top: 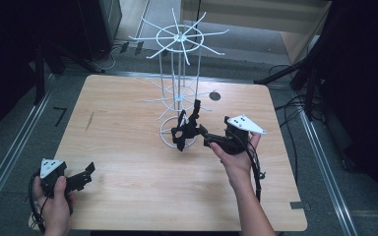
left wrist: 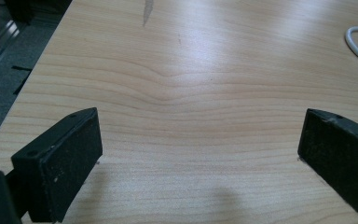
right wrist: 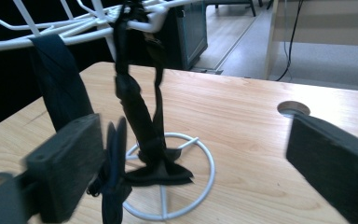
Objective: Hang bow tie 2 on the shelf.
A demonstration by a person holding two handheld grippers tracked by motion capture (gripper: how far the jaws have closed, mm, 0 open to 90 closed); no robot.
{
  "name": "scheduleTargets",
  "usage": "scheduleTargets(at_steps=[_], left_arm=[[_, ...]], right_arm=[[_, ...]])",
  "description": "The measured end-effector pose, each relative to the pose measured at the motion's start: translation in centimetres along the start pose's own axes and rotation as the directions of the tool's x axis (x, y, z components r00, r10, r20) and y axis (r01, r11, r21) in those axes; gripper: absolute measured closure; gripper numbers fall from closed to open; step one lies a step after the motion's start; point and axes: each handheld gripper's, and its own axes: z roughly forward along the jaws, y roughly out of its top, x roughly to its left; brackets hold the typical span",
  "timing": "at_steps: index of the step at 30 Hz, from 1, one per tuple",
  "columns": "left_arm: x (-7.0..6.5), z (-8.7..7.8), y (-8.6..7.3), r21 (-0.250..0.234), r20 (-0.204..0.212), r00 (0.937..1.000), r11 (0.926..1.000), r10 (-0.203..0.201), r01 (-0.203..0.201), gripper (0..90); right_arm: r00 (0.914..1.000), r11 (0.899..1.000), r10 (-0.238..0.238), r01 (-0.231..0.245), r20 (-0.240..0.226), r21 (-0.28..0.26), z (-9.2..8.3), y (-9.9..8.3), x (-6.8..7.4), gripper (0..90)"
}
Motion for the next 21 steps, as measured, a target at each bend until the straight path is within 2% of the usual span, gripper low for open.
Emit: scheduleTargets(at_steps=[8,21], left_arm=[[0.0,0.0,0.0,0.000,0.001,1.0000,1.0000,0.002,-0.002,0.0],[0.0,0.0,0.0,-0.001,0.000,1.0000,1.0000,0.000,0.000,0.0]], right_arm=[[0.9997,1.000,-0.002,0.002,-0.024,0.012,-1.6,-1.2,-1.6,0.0],[0.9998,1.000,-0.009,0.008,0.020,0.027,-3.7,-3.6,-3.7,0.0]])
